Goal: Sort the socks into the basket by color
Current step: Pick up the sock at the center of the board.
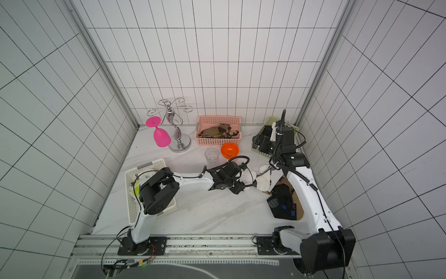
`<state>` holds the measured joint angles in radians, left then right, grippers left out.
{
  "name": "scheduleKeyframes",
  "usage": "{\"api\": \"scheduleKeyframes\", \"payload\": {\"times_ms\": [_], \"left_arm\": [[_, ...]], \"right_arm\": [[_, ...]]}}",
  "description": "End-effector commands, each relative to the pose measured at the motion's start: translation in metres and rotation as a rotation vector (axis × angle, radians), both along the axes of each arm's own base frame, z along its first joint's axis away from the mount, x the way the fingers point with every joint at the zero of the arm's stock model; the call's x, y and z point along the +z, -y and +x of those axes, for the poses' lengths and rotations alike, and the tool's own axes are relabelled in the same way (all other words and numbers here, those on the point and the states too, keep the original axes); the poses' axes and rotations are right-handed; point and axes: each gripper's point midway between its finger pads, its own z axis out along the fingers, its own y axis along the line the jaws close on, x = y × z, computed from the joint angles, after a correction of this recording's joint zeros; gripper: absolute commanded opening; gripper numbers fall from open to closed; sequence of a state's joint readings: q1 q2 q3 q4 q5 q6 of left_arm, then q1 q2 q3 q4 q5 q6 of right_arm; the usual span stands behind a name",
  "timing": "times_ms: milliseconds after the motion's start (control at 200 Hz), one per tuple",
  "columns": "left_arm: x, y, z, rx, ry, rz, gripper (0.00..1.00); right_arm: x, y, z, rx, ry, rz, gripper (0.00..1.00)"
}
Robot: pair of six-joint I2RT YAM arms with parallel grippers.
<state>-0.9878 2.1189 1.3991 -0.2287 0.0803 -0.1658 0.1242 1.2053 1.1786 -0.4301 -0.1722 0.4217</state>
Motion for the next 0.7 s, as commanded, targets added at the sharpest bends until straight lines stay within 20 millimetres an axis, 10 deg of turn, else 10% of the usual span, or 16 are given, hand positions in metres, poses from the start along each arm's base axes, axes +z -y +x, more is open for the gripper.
{"api": "scheduleKeyframes", "payload": {"times_ms": [0, 325, 695], "left_arm": [[-0.002, 0.012, 0.001, -0.028, 0.053, 0.004, 0.58], [-0.012, 0.007, -0.002, -0.018, 0.050, 0.038, 0.15], [0.049, -0.001, -0.001, 0.003, 0.130, -0.049, 0.00]], "right_arm": [[-0.022, 0.002, -0.007, 0.005, -0.051, 0.000, 1.00], [-0.024, 0.005, -0.007, -0.003, -0.053, -0.003, 1.00], [-0.016, 0.007, -0.008, -0.010, -0.033, -0.004, 1.00]]}}
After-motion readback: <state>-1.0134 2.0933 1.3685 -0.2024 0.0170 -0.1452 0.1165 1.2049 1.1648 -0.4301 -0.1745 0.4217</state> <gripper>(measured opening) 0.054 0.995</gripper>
